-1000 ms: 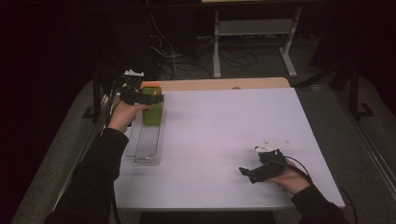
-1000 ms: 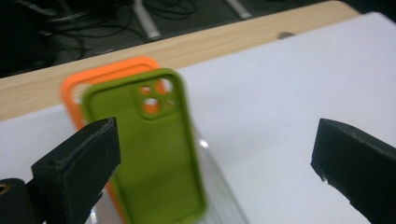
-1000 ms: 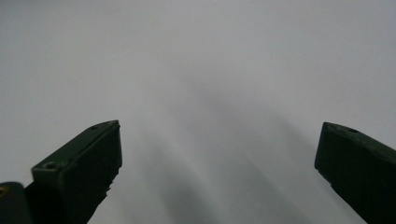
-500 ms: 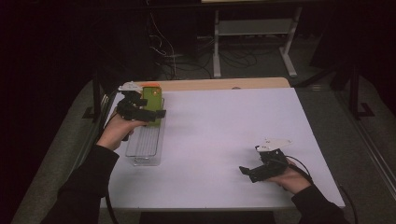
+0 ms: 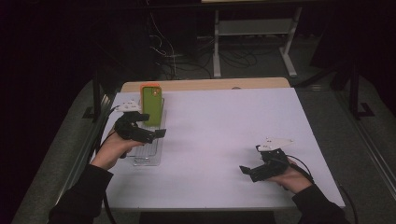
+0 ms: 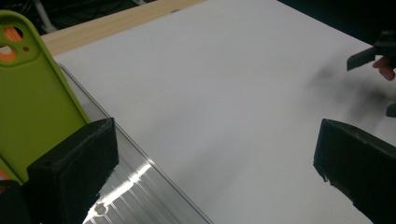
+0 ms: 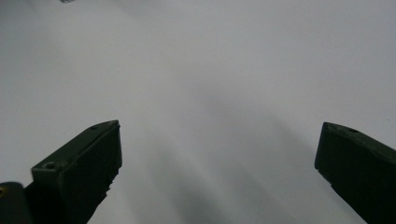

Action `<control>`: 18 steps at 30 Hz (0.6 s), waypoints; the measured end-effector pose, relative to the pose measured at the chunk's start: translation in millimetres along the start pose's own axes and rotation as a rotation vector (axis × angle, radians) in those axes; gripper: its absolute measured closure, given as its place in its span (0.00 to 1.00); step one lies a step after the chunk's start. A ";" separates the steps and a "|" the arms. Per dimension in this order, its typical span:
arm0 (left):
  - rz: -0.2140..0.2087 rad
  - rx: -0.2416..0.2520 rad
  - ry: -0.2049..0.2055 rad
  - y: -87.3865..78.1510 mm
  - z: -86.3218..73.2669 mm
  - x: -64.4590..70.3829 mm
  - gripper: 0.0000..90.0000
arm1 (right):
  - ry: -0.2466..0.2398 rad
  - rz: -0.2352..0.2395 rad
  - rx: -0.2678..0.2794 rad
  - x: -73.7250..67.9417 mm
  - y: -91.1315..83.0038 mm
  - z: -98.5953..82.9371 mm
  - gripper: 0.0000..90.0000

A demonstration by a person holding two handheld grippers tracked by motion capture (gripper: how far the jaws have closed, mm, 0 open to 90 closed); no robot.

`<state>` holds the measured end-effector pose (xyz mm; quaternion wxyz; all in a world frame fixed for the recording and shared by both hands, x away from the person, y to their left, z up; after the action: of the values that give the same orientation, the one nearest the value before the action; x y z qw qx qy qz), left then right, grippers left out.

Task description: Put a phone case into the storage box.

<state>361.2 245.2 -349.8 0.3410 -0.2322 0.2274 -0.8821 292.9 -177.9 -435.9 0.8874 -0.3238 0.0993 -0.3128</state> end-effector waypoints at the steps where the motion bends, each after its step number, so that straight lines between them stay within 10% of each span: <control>1: 0.002 0.000 0.008 -0.4 -3.0 1.2 0.00 | 0.001 0.002 -0.002 0.1 -0.6 0.1 0.00; 18: -0.026 0.012 0.066 -10.3 -52.2 16.1 0.00 | -0.016 0.007 0.032 -2.1 -6.0 7.8 0.00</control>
<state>316.0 253.3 -381.1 0.3233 -0.2037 0.2301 -0.8950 291.2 -176.2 -426.1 0.8944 -0.3117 0.0882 -0.3085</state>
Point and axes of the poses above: each handheld gripper's, and its own axes: y roughly forward along the jaws, z roughly out of its top, x roughly to its right, the point moved 1 cm from there along y, roughly forward along the jaws, and after that the axes turned 8 degrees about -y, right-handed, at the moved point
